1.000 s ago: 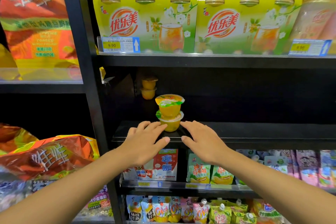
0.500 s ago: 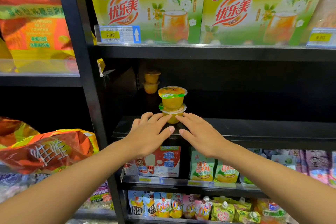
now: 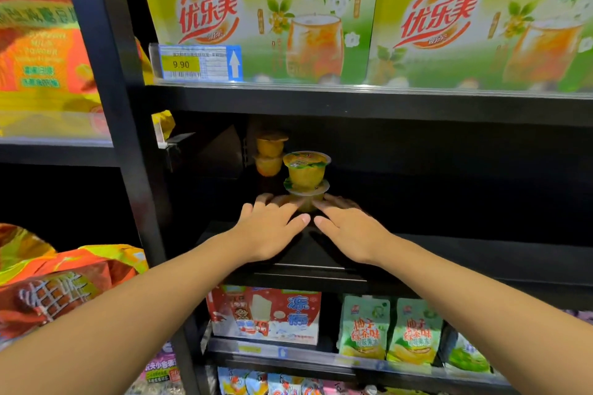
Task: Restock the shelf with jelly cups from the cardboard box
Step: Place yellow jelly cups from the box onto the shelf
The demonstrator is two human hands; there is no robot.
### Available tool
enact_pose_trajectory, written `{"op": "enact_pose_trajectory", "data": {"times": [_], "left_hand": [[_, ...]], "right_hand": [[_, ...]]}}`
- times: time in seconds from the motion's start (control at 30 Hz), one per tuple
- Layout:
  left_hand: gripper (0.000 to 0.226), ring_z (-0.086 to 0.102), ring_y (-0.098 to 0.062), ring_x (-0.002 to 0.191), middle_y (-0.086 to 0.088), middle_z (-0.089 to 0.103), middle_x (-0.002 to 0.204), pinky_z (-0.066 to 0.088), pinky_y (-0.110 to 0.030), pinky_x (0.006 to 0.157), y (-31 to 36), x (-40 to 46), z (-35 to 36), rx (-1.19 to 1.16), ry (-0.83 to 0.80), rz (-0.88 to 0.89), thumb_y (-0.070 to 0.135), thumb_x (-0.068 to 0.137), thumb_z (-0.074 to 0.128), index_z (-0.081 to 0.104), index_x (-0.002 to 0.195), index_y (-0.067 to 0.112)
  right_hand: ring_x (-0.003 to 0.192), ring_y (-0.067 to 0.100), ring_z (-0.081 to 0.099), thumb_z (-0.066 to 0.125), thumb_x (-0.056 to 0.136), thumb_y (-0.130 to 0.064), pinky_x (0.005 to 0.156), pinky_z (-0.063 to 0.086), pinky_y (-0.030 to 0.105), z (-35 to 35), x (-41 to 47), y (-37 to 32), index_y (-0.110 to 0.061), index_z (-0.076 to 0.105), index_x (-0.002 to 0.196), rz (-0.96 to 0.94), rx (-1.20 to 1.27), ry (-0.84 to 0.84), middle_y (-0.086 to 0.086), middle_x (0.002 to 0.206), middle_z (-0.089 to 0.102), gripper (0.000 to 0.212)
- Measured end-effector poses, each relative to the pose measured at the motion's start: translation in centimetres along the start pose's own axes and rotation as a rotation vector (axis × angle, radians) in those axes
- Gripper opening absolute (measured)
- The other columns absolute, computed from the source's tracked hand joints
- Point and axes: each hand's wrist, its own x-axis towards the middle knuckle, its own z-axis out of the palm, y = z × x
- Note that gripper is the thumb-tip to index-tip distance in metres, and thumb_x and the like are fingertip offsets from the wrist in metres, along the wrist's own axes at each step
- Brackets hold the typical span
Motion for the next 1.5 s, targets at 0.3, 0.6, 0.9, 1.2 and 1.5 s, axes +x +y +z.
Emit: {"op": "enact_pose_trajectory", "data": {"times": [0.3,0.6,0.9,1.2,1.5], "left_hand": [[0.051,0.008,-0.019,0.149,0.009,0.02,0.164,0.009,-0.043,0.116,-0.4,5.0,0.9,-0.109,0.041,-0.025,0.052,0.105,0.025,0.022,0.155,0.039],[0.054,0.015,-0.026,0.149,0.008,0.022,0.164,0.015,-0.048,0.114,-1.6,11.1,1.4,-0.017,0.07,-0.042,0.06,0.102,0.02,0.02,0.154,0.044],[0.057,0.013,-0.03,0.149,0.008,0.017,0.165,0.014,-0.047,0.115,-2.2,15.2,2.6,-0.049,0.077,-0.042,0.062,0.101,0.019,0.02,0.155,0.043],[0.059,0.012,-0.029,0.15,0.006,0.019,0.165,0.011,-0.047,0.116,-1.9,16.8,2.3,-0.071,0.059,-0.056,0.062,0.101,0.016,0.024,0.155,0.04],[0.052,0.02,-0.03,0.147,0.001,0.032,0.16,0.015,-0.05,0.115,-1.5,15.3,1.0,-0.095,0.111,-0.049,0.056,0.104,0.021,0.036,0.149,0.037]], "right_hand": [[0.154,0.023,0.005,0.032,0.106,-0.046,0.123,0.014,0.046,1.0,5.1,2.1,-0.035,0.016,0.158,0.021,0.047,-0.017,-0.005,0.168,0.006,0.056],[0.152,0.023,0.017,0.031,0.103,-0.053,0.121,0.021,0.046,0.6,10.6,4.2,-0.034,0.023,0.156,0.002,0.05,0.02,-0.006,0.166,0.016,0.057],[0.15,0.029,0.02,0.032,0.103,-0.053,0.119,0.026,0.051,1.3,13.8,6.1,-0.032,0.02,0.158,0.022,0.06,0.037,0.0,0.166,0.016,0.06],[0.152,0.027,0.014,0.035,0.103,-0.053,0.122,0.021,0.047,0.8,15.1,6.7,-0.029,0.018,0.159,0.025,0.039,0.034,0.001,0.167,0.011,0.063],[0.14,0.03,0.036,0.034,0.105,-0.049,0.113,0.033,0.045,-0.6,12.9,5.5,-0.023,0.05,0.14,0.09,0.101,0.037,0.007,0.151,0.04,0.047]]}}
